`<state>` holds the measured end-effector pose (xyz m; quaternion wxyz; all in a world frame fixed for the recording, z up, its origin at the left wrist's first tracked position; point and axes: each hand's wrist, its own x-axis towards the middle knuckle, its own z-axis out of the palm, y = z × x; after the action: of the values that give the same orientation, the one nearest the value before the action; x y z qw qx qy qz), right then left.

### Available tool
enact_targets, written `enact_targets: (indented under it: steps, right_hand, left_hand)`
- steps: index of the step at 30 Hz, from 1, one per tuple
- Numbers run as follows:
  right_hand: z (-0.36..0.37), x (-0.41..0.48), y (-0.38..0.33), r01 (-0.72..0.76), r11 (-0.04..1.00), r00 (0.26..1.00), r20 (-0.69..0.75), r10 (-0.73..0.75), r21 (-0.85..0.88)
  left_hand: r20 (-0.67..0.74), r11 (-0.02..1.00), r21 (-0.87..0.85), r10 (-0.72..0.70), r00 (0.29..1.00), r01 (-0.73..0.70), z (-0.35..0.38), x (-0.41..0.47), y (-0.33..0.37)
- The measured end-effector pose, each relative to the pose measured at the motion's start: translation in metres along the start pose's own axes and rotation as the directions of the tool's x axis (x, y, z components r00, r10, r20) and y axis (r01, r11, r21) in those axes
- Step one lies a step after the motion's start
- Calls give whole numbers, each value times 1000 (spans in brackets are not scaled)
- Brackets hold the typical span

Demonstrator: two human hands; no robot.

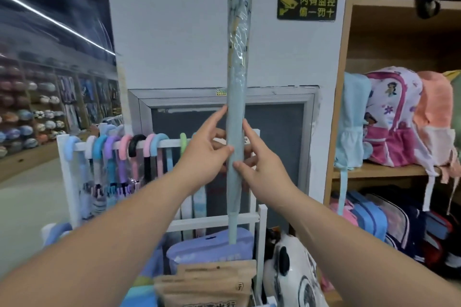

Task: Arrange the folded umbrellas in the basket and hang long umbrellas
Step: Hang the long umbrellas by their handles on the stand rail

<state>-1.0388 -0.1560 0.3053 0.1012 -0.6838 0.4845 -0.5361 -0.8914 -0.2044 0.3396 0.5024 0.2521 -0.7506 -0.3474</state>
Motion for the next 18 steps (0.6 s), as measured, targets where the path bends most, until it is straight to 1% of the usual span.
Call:
enact_targets:
  steps: [2,5,6,8,11,15,18]
  right_hand:
    - [-3,17,-2,34,999,999,-18,-35,-29]
    - [-11,49,1,78,994,995,-52,-82,-75]
    - [-14,61,2,93,992,993,-63,-99,-85]
    - [-18,83,4,121,990,989,-72,-126,-70]
    - [-27,116,5,160,987,985,-63,-160,-3]
    - [-40,160,1,215,975,976,-33,-213,64]
    - [-45,185,-6,243,965,970,-23,-242,103]
  left_hand:
    - [18,998,60,-9,1000,8,-5,16,5]
    - [61,976,218,-21,998,7,-10,37,14]
    - [72,972,233,-22,997,5,-10,45,17]
    - [65,977,215,-10,998,-4,-9,62,23]
    - [3,983,183,26,1000,-27,-9,89,31]
    - [-75,979,189,91,993,-75,-11,123,40]
    - [-98,974,201,123,987,-101,-19,143,44]
